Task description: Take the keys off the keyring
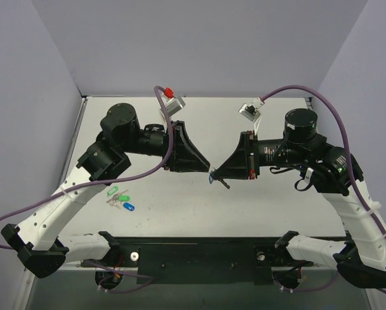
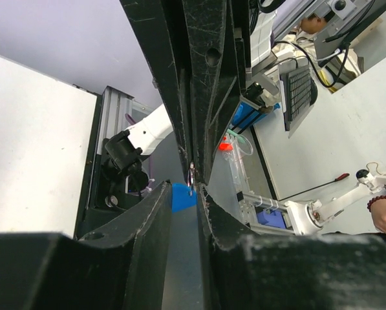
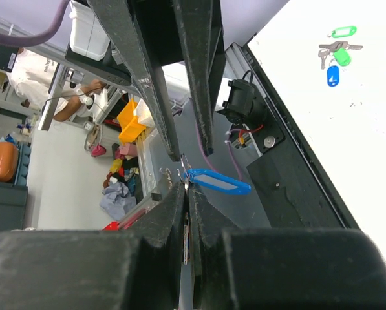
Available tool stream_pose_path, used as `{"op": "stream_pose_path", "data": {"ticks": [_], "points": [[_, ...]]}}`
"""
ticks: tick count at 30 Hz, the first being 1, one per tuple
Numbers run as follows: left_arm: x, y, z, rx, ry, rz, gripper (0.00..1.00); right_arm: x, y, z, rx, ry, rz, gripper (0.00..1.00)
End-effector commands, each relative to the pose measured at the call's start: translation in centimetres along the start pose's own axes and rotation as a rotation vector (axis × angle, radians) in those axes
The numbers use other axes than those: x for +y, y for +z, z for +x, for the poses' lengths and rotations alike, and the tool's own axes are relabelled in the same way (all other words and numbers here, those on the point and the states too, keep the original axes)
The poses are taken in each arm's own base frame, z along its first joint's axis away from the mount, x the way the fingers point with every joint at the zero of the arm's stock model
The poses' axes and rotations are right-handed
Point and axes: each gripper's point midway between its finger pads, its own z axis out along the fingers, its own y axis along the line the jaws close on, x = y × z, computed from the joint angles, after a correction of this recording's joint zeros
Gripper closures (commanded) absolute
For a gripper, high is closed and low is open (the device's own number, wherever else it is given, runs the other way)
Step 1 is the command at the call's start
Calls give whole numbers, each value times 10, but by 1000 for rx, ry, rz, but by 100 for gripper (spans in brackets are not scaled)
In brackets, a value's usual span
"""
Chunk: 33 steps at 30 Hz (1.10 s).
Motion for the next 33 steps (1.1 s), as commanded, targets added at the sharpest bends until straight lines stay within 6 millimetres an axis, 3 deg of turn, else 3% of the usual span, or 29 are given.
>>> {"op": "stream_pose_path", "data": {"ticks": [1, 4, 8, 18, 20, 21, 24, 27, 30, 31, 32, 33], "points": [[-10, 0, -6, -34, 48, 18, 72, 10, -2, -9, -24, -50, -22, 100], [-12, 1, -7, -52, 45, 23, 89, 11, -2, -8, -20, -55, -27, 100], [-16, 3, -9, -75, 46, 47, 100, 11, -2, -7, -21, -64, -27, 100], [-11, 3, -16, -127, -11, 14, 100, 10, -7, -9, -56, -99, 0, 99], [-12, 4, -22, -161, -36, 19, 100, 9, -8, -11, -67, -105, 7, 79], [-11, 5, -24, -174, -65, 17, 100, 8, -8, -10, -68, -104, 12, 64], [-10, 5, -30, -200, -116, 4, 100, 9, -10, -13, -97, -120, 17, 45], [-13, 4, -35, -226, -144, 5, 100, 10, -13, -19, -150, -99, 18, 39], [-16, 3, -41, -253, -184, 11, 100, 23, -16, -44, -280, -109, -48, 37], [-17, 2, -43, -264, -183, 19, 100, 21, -16, -46, -301, -39, -65, 37], [-19, 2, -45, -272, -203, 23, 100, 32, -20, -60, -366, -75, -115, 36], [-21, 2, -47, -283, -201, 34, 100, 28, -21, -64, -392, -4, -125, 35]]}}
